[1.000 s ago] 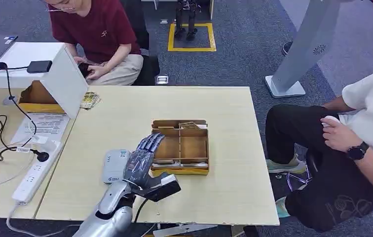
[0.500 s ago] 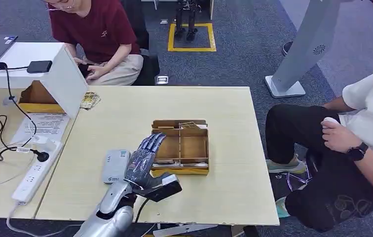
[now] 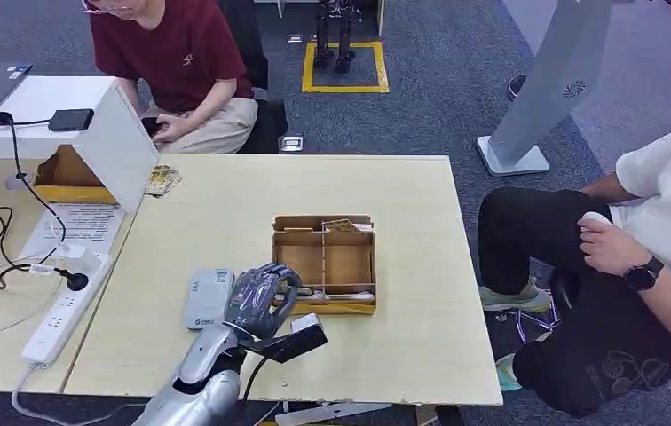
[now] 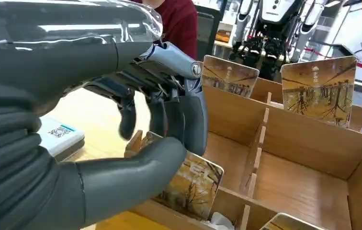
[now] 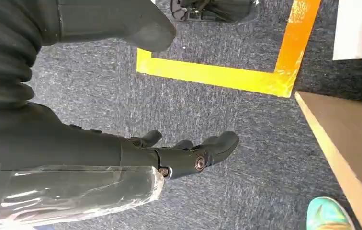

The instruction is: Pass the card to the sensor for recognition and then transmit it.

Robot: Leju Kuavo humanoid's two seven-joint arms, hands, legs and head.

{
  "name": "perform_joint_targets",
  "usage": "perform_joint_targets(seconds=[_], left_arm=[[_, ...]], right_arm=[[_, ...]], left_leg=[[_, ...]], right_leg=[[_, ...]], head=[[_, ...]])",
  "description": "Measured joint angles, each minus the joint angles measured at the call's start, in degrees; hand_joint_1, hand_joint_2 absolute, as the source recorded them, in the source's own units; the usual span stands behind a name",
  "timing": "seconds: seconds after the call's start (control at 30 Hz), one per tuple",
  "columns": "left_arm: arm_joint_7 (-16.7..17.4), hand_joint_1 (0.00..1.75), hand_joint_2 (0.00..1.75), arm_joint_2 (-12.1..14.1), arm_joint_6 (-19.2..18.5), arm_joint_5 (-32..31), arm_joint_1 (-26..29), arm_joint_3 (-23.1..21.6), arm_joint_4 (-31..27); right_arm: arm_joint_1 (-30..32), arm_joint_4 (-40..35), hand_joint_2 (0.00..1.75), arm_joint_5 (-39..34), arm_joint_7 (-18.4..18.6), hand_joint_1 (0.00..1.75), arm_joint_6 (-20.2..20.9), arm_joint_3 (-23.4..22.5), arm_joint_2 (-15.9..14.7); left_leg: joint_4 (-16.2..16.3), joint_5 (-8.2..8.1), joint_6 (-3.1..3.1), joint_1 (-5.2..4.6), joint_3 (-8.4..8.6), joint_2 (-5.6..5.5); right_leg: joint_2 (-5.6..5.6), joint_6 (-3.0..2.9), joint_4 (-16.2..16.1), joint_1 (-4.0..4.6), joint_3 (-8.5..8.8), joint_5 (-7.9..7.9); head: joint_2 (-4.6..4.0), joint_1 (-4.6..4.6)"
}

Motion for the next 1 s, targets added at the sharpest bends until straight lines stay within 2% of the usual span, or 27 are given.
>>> perform_joint_targets(seconds=[0.33,0.47,0.5,0.57,0.6,0.83,0.87,1.0], left_arm=[[0.02,1.61,1.75,0.00,-0.44,0.13,0.04,0.00,0.00],[0.00,1.75,1.75,0.02,-0.50,0.22,0.04,0.00,0.00],[0.00,1.66,1.75,0.02,-0.55,0.31,0.04,0.00,0.00],[0.00,1.73,1.75,0.02,-0.57,0.50,0.04,0.00,0.00],[0.00,0.84,1.75,0.02,-0.59,0.52,0.04,0.00,0.00],[-0.02,0.84,1.75,0.00,-0.55,0.70,0.02,0.02,0.00],[-0.02,0.00,1.75,0.00,-0.55,0.74,0.02,0.04,0.00],[-0.04,0.00,1.75,-0.02,0.07,0.85,-0.02,0.31,-0.02]], right_arm=[[0.01,-0.07,1.75,-0.02,-0.20,0.00,0.07,0.09,0.02],[0.01,-0.20,1.75,-0.04,-0.33,0.00,0.07,0.11,0.02],[0.01,-0.28,1.75,-0.04,-0.33,0.00,0.07,0.15,0.02],[0.01,-0.39,1.75,-0.11,-0.33,0.00,0.07,0.26,0.04],[0.01,-0.39,1.75,-0.13,-0.33,0.00,0.07,0.33,0.04],[0.01,-0.55,1.75,-0.15,-0.33,0.00,0.09,0.46,0.07],[0.01,-0.55,1.75,-0.15,-0.33,0.00,0.09,0.48,0.07],[0.02,-0.55,1.75,-0.17,-0.33,0.00,0.09,0.59,0.11]], left_leg=[[0.00,0.02,0.02,0.00,0.01,0.00],[0.00,0.02,0.02,0.00,0.01,0.00],[0.00,0.02,0.02,0.00,0.01,0.00],[0.00,0.02,0.02,0.00,0.01,0.00],[0.00,0.02,0.02,0.00,0.00,0.00],[0.00,0.02,0.02,0.00,0.01,0.00],[0.00,0.02,0.02,0.00,0.01,0.00],[0.00,0.03,0.02,0.00,0.03,0.00]], right_leg=[[0.00,0.00,0.01,0.00,0.00,0.00],[0.00,0.00,0.02,0.00,0.00,0.00],[0.00,0.00,0.02,0.00,0.00,0.00],[0.00,0.00,0.02,0.00,0.00,0.00],[0.00,0.00,0.02,0.00,0.00,0.00],[-0.01,0.00,0.02,0.00,0.01,0.00],[-0.01,0.00,0.02,0.00,0.01,0.00],[-0.01,0.00,0.03,0.00,0.02,0.00]], head=[[0.00,0.00],[0.00,0.00],[0.00,0.00],[0.00,0.00],[0.00,0.00],[0.00,0.00],[0.00,0.00],[0.00,0.00]])
